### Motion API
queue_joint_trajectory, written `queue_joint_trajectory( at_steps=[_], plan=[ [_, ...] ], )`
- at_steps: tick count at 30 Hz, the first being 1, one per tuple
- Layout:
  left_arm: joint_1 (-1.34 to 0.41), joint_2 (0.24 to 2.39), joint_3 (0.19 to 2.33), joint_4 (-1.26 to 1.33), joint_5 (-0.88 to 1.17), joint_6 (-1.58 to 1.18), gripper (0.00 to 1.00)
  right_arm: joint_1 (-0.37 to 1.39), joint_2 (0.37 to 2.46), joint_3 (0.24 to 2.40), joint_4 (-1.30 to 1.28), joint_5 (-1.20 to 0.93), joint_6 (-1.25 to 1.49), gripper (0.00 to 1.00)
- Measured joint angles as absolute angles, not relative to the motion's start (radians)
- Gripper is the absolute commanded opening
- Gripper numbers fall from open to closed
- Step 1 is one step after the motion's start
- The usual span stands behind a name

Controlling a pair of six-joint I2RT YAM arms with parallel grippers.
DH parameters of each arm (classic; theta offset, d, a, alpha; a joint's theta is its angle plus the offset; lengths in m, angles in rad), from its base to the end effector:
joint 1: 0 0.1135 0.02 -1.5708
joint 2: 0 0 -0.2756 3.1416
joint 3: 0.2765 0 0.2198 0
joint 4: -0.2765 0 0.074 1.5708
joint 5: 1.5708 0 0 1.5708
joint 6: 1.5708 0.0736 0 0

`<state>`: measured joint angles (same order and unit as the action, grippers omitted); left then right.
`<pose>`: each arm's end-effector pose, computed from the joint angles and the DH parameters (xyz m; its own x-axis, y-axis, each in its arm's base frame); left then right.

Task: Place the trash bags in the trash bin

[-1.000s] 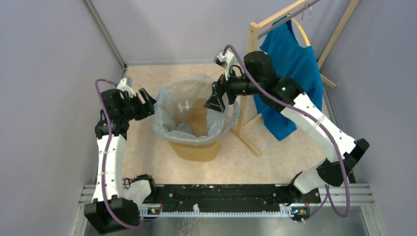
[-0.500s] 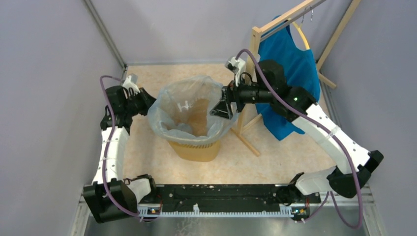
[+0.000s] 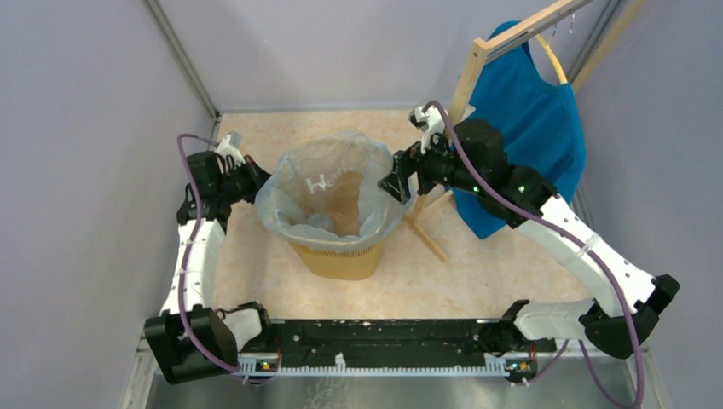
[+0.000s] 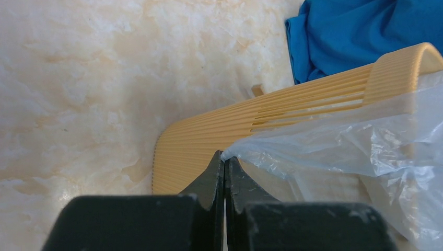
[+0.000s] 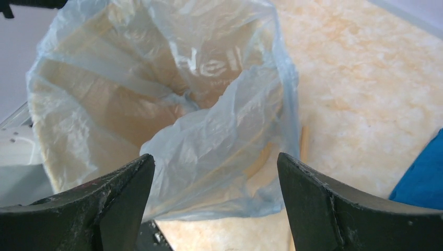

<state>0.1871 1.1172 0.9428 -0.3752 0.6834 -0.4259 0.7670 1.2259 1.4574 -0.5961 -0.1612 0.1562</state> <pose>0.2343 -0.0029 0.3152 -0.6264 -0.4446 -0.6403 0.1384 0.7449 -0.6527 0.1760 0.1861 0.4275 -0.3770 -0.1501 -0.9140 -0.7433 0.6377 0.2019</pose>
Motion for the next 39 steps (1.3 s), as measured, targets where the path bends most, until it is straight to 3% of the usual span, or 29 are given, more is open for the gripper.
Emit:
queue_joint_trajectory(
  at_steps=[8,19,26,39],
  plan=[
    [0.187,1.109,0.914,-0.397,0.68,-0.425,0.0,0.745,1.341,1.476,-0.46,-0.141,0.122,0.88],
    [0.187,1.079,0.899,-0.412,0.68,-0.425,0.0,0.73,1.63,1.757,-0.537,-0.207,0.094,0.9],
    [0.187,1.076,0.879,-0.413,0.68,-0.425,0.0,0.702,1.75,2.025,-0.652,-0.413,0.187,0.93],
    [0.187,1.066,0.873,-0.414,0.684,-0.425,0.0,0.722,1.758,2.046,-0.646,-0.795,0.337,0.93]
  ],
)
